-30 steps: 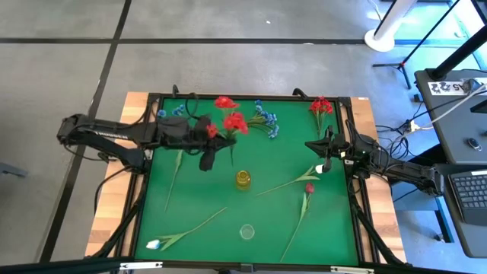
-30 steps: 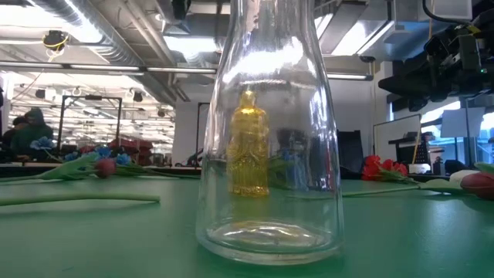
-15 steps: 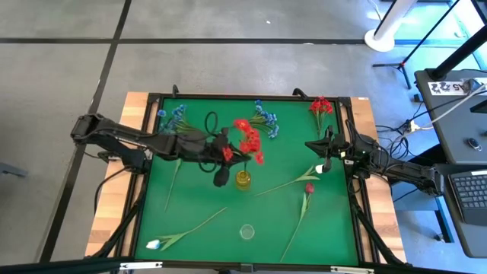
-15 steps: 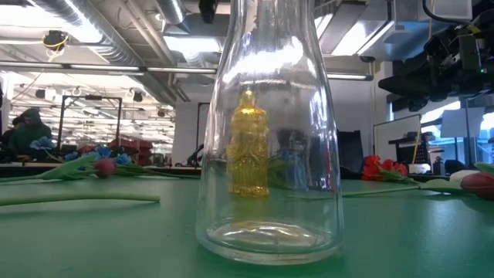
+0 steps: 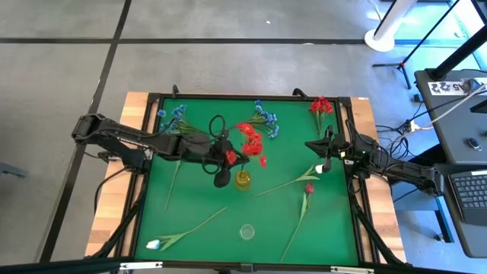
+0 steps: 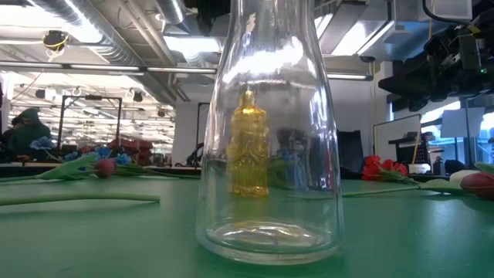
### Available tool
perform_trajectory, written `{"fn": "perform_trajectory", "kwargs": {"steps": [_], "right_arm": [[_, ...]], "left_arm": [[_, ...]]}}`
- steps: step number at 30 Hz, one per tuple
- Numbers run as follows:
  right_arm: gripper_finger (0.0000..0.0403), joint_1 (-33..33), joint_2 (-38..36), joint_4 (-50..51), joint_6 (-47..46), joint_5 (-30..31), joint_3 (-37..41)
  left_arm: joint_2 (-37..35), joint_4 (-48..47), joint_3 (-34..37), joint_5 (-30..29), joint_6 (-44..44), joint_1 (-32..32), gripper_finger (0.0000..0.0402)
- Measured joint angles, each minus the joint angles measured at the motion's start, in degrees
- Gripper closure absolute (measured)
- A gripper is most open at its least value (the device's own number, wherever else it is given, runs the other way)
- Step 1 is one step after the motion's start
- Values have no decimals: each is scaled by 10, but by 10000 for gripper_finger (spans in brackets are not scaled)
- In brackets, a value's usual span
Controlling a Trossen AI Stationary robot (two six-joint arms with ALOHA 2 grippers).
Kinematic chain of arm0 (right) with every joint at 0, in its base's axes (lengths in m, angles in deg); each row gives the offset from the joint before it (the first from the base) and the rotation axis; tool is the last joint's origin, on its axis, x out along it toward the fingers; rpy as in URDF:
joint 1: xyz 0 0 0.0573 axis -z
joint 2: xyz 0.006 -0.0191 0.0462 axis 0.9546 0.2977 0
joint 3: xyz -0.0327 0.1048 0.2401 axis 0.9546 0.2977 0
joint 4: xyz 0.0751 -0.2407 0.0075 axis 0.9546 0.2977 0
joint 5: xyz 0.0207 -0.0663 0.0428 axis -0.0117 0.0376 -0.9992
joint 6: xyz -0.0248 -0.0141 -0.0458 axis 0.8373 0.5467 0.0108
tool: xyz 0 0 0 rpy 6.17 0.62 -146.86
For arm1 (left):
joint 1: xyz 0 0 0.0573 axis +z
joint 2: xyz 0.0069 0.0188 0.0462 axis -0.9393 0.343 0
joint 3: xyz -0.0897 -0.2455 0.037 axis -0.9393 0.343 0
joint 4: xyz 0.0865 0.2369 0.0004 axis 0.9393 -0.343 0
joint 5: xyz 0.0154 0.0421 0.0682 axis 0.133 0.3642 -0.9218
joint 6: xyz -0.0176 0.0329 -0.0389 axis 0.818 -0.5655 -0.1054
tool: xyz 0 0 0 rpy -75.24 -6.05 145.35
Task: Sort flowers into vase by color
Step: Put the left red flowers into the yellow vase
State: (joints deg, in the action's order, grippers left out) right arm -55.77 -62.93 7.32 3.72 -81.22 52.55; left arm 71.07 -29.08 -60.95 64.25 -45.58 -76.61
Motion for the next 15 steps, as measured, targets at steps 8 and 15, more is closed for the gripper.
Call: {"fn": "perform_trajectory", "kwargs": {"steps": [8,15], "right_arm": [[393,0,0,0,0,0,0],[393,0,0,0,0,0,0]], "left_arm": [[0,-27,0,0,1,0,277],[0,-40,0,0,11,0,207]]}}
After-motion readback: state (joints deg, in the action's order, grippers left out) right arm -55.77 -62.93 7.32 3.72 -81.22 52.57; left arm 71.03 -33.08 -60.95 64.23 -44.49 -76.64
